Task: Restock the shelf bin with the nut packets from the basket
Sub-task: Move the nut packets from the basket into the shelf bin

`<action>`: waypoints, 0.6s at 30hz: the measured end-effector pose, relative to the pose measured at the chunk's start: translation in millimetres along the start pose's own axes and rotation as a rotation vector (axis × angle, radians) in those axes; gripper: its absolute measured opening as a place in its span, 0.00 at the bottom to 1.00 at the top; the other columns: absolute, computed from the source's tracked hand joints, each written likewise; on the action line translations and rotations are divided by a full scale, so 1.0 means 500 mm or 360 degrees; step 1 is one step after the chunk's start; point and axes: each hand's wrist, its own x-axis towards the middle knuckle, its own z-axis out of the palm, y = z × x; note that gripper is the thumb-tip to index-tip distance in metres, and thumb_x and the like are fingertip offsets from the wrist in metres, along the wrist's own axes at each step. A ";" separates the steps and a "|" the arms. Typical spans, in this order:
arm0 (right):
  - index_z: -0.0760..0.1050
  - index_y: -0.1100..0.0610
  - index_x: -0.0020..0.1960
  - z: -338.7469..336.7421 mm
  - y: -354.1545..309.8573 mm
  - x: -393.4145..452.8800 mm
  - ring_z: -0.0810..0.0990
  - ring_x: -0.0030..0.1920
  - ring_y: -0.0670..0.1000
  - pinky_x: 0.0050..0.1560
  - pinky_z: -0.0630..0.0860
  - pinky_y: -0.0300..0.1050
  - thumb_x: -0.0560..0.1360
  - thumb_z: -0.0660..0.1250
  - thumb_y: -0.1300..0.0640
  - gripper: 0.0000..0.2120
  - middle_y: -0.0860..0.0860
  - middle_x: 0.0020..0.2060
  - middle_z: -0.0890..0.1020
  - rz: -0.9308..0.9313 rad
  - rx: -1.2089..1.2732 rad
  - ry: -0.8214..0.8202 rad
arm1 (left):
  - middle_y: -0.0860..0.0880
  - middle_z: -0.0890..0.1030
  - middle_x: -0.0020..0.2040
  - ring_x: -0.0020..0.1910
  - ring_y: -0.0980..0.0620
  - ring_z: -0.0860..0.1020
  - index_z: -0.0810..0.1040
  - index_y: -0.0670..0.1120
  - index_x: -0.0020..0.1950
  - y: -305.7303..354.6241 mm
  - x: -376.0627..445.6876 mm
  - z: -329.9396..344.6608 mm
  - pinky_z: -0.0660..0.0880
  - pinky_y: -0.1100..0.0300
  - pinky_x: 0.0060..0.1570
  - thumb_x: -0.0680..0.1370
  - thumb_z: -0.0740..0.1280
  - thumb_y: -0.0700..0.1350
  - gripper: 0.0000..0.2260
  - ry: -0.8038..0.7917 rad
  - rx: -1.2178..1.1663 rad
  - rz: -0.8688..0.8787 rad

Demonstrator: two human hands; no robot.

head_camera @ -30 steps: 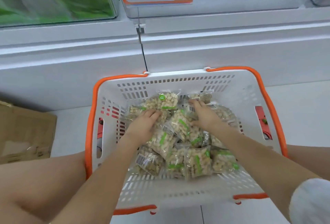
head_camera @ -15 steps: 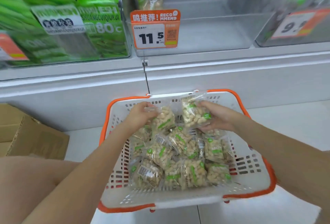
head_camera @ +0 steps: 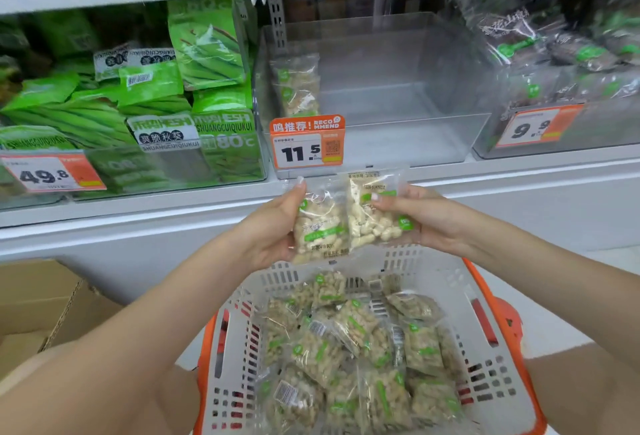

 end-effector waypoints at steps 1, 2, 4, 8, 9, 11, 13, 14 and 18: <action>0.74 0.62 0.46 0.005 -0.004 0.003 0.82 0.30 0.47 0.30 0.80 0.42 0.71 0.70 0.59 0.08 0.51 0.32 0.83 -0.0013 0.0011 -0.0009 | 0.44 0.71 0.52 0.48 0.44 0.71 0.78 0.52 0.58 0.002 0.007 0.003 0.72 0.47 0.50 0.77 0.55 0.65 0.22 0.0011 -0.0018 -0.0016; 0.74 0.60 0.44 0.011 -0.010 0.006 0.81 0.30 0.46 0.31 0.80 0.42 0.68 0.71 0.57 0.09 0.50 0.32 0.82 -0.0034 0.0006 -0.0015 | 0.44 0.73 0.50 0.46 0.44 0.73 0.76 0.52 0.60 0.007 0.008 0.010 0.74 0.49 0.48 0.78 0.55 0.65 0.23 0.0031 -0.0032 -0.0034; 0.75 0.55 0.45 0.018 -0.023 0.019 0.79 0.33 0.46 0.38 0.79 0.42 0.63 0.73 0.54 0.13 0.49 0.34 0.81 -0.0082 -0.0039 0.0006 | 0.46 0.74 0.47 0.43 0.46 0.73 0.75 0.53 0.62 0.021 0.004 0.021 0.72 0.52 0.44 0.74 0.59 0.67 0.25 0.0085 -0.0060 -0.0036; 0.70 0.51 0.59 0.013 -0.030 0.046 0.82 0.38 0.50 0.48 0.80 0.51 0.67 0.75 0.59 0.23 0.49 0.39 0.84 0.0025 0.0156 0.0186 | 0.44 0.72 0.35 0.34 0.46 0.69 0.76 0.51 0.52 0.031 0.008 0.032 0.68 0.55 0.39 0.71 0.65 0.65 0.20 0.0152 -0.0032 0.0026; 0.70 0.53 0.60 0.017 -0.031 0.046 0.83 0.38 0.52 0.44 0.82 0.51 0.68 0.74 0.62 0.23 0.52 0.41 0.84 0.0063 0.0248 0.0167 | 0.45 0.74 0.34 0.33 0.47 0.72 0.76 0.48 0.53 0.030 0.004 0.042 0.72 0.56 0.40 0.73 0.66 0.63 0.20 0.0096 -0.0021 0.0017; 0.72 0.57 0.61 0.028 -0.031 0.044 0.85 0.38 0.53 0.35 0.83 0.49 0.68 0.73 0.66 0.23 0.56 0.44 0.84 0.0093 0.0347 0.0070 | 0.47 0.79 0.38 0.36 0.51 0.77 0.75 0.44 0.57 0.022 0.000 0.061 0.78 0.57 0.45 0.69 0.71 0.61 0.25 -0.0021 -0.0063 0.0039; 0.73 0.57 0.60 0.035 -0.030 0.042 0.85 0.37 0.53 0.32 0.82 0.46 0.67 0.72 0.67 0.23 0.56 0.44 0.84 0.0083 0.0353 0.0013 | 0.51 0.82 0.37 0.34 0.53 0.77 0.78 0.47 0.53 0.012 -0.008 0.076 0.76 0.63 0.39 0.67 0.74 0.55 0.19 -0.0095 -0.0107 0.0122; 0.73 0.56 0.57 0.034 -0.033 0.039 0.84 0.38 0.52 0.34 0.82 0.47 0.67 0.73 0.66 0.20 0.55 0.44 0.84 0.0079 0.0329 0.0011 | 0.50 0.82 0.38 0.35 0.51 0.76 0.79 0.48 0.52 0.005 -0.006 0.076 0.73 0.63 0.38 0.67 0.75 0.52 0.17 -0.0091 -0.0124 0.0155; 0.76 0.50 0.49 0.000 -0.064 0.021 0.80 0.43 0.49 0.47 0.79 0.47 0.62 0.71 0.42 0.19 0.47 0.41 0.82 0.0079 -0.0110 -0.0047 | 0.53 0.82 0.32 0.25 0.58 0.77 0.77 0.41 0.55 0.006 -0.020 0.070 0.69 0.67 0.26 0.69 0.75 0.38 0.16 0.0006 -0.0097 0.0205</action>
